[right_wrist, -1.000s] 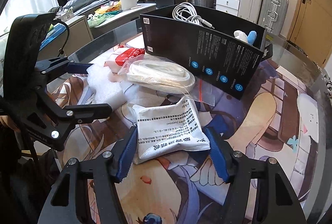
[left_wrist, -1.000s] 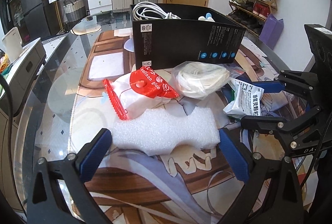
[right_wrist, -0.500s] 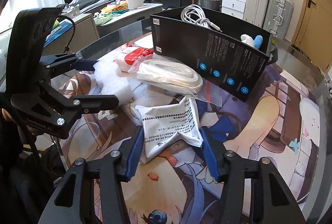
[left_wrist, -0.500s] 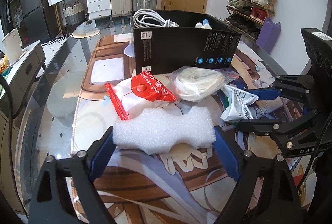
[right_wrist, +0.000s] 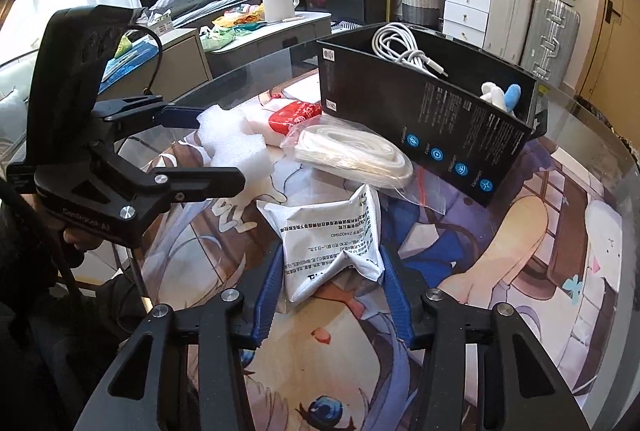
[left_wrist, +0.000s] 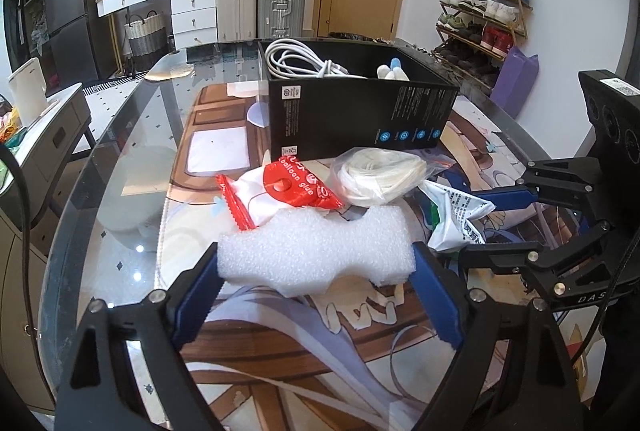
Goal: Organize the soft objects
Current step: 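Lift foam block toward black box with left tool while right tool carries packet over box, then lower foam block into black box with left tool while right tool releases packet inside, then withdraw left tool from box while right tool moves toward bagged white rope coil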
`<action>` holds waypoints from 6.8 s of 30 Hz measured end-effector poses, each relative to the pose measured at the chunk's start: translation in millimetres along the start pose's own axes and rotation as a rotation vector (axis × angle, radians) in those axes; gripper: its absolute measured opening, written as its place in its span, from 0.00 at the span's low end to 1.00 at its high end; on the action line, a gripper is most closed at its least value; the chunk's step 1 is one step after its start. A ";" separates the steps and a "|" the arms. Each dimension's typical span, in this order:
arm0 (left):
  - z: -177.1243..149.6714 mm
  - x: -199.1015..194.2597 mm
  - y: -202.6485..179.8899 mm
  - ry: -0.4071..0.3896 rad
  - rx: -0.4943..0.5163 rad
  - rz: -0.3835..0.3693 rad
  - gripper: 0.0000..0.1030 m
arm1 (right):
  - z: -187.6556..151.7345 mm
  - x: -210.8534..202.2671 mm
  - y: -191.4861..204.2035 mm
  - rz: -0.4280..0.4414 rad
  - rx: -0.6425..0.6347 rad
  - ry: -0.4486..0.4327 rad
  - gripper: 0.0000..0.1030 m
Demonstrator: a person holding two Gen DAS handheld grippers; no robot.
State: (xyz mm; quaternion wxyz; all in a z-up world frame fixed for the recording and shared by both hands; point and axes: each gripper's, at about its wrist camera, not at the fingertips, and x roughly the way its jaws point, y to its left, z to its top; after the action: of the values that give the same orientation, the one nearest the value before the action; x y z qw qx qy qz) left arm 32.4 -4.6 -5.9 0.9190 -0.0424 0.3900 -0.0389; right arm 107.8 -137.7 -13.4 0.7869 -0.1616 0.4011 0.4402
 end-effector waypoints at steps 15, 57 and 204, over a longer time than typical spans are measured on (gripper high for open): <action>7.2 -15.8 4.8 -0.051 -0.023 0.002 0.87 | 3.9 -28.1 3.2 0.049 0.003 -0.100 0.46; 74.4 -18.3 6.7 -0.173 0.001 -0.018 0.87 | 36.0 -62.1 -47.3 -0.169 0.235 -0.275 0.46; 43.7 18.1 18.1 -0.020 0.005 0.093 1.00 | 33.9 -17.0 -47.9 -0.147 0.355 -0.163 0.99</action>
State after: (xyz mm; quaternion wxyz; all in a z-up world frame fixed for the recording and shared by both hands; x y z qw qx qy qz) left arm 77.1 13.6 9.4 0.9237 -0.0225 0.3824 0.0035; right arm 158.8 -153.5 16.3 0.8629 -0.0128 0.3944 0.3157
